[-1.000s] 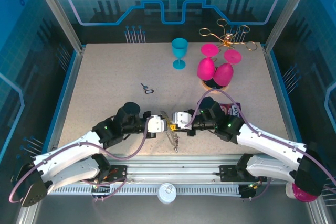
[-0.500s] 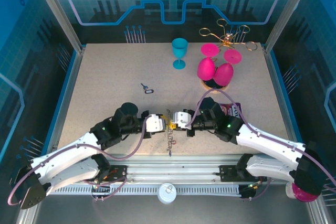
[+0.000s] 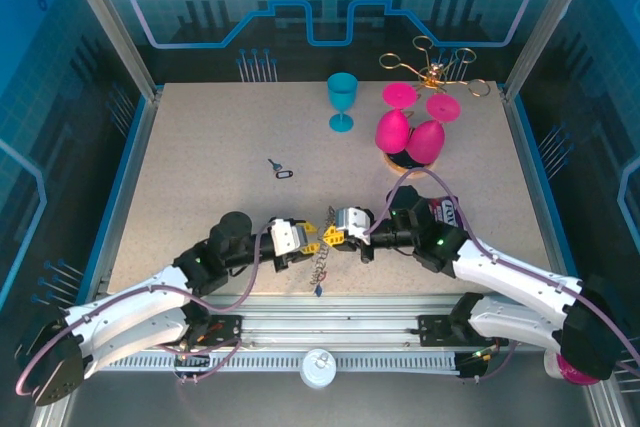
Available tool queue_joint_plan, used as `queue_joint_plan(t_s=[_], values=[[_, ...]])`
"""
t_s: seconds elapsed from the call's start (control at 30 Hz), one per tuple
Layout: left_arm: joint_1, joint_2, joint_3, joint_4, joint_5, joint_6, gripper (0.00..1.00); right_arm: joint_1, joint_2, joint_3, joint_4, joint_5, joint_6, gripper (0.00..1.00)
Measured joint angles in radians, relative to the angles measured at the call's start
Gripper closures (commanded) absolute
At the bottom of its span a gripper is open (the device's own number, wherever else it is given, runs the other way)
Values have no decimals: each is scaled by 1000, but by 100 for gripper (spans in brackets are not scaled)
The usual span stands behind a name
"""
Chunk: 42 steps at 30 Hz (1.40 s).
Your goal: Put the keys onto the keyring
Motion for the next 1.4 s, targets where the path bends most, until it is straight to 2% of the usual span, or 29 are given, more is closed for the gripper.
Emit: queue_joint_plan(t_s=[0.23,0.43,0.57,0.63,0.7,1.03,1.4], values=[[0,18,-1,58,30,-39,79,-3,0,-2,39,-21,34,100],[1,30,-6,87,55,-54,100,-6,0,-13,77,-24,52,100],[1,31,-10,99,54,-53,100,-7,0,-17,87,-23,55,99],[1,31,-12,100,51,-52,100,-7,-2,-19,82,-16,51,77],[1,28,-12,93,42,-43,100,-8,-14,-19,64,0,36,71],[1,14,75,-156,3,55,100,10,-45,46,-192,156,-169,76],[1,35,139,-284,0,108,100,51,31,75,-200,166,-212,76]])
